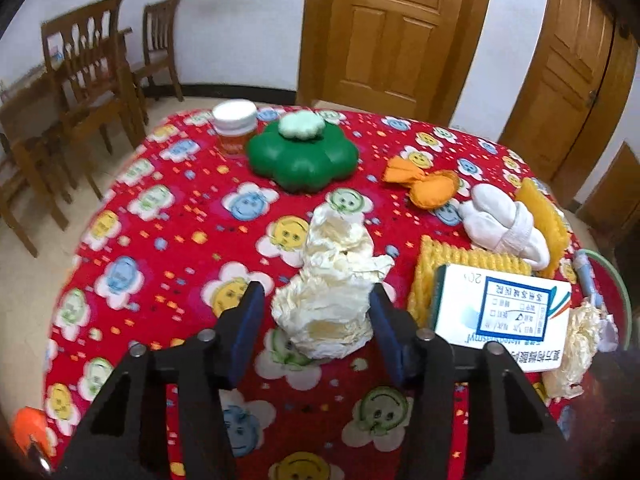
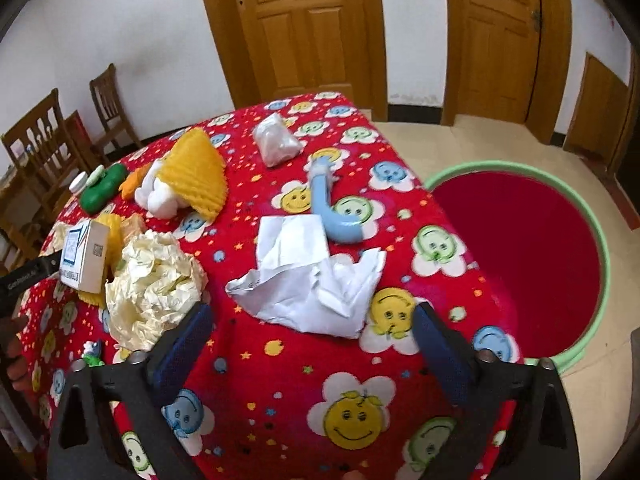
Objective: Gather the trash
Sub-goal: 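Grasp the crumpled white tissue with the left tool while the right tool grasps the white paper, then carry both held papers over the red bucket and open both tools to drop them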
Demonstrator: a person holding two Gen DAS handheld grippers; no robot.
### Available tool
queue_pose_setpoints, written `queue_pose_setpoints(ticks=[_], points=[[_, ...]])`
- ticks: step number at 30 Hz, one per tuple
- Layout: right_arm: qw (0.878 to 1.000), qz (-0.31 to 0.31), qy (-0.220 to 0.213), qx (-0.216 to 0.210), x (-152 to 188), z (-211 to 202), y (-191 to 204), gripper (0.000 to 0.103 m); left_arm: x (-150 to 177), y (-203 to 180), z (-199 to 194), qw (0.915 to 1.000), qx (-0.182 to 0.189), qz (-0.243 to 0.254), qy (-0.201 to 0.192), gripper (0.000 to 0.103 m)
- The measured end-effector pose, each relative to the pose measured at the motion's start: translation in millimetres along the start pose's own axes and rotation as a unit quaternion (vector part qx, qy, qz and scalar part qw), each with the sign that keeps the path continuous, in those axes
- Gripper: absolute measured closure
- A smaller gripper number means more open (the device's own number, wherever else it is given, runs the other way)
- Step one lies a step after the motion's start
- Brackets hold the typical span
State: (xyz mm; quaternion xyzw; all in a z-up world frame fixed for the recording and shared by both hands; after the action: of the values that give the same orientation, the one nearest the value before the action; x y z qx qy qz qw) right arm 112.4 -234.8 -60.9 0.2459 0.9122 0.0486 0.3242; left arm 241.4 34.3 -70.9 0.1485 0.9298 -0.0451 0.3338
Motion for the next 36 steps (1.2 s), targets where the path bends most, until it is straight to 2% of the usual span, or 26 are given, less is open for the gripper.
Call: queue_pose_setpoints(ticks=[3, 5, 9, 14, 20, 31, 36], points=[[1.000, -0.002, 0.000, -0.002, -0.6, 0.7, 2.0, 0.009, 2.0, -0.6, 2.3, 0.9997, 0.022, -0.004, -0.001, 0.060], [1.000, -0.003, 0.002, -0.003, -0.7, 1.6, 3.5, 0.019, 3.5, -1.3, 1.2, 0.9996, 0.025, -0.004, -0.011, 0.064], [1.000, -0.008, -0.001, 0.003, -1.1, 1.4, 4.5, 0.031, 4.0, -1.2, -2.4, 0.9994, 0.027, -0.010, -0.021, 0.070], [1.000, -0.009, -0.001, -0.011, -1.5, 0.0, 4.4, 0.049, 6.4, -3.4, -19.6, 0.9989, 0.029, -0.016, -0.033, 0.072], [0.999, -0.010, 0.001, -0.034, -1.4, -3.3, 3.5, 0.061, 3.6, -13.0, -42.6, 0.9983, 0.026, -0.022, -0.047, 0.072], [0.996, -0.019, -0.009, -0.089, -2.4, -27.0, -3.3, 0.074, -2.0, -51.0, -79.5, 0.9977, 0.024, -0.017, -0.061, 0.072], [0.993, -0.007, -0.021, -0.114, -8.8, -45.6, -16.0, 0.075, -10.5, -81.4, -93.2, 0.9971, 0.035, 0.003, -0.068, 0.072]])
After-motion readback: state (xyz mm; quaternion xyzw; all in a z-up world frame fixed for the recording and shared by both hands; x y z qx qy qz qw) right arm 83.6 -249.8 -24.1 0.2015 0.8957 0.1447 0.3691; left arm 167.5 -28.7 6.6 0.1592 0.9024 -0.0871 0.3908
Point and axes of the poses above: each gripper's, at about its wrist camera, not at the fingertips, and z roughly the way its jaws point, y to its left, x to its underside, the point moved 3 cm from there along z, roughly the way its jaws point, and after that the axes turned 13 degrees about z, right-handed, at the moved point
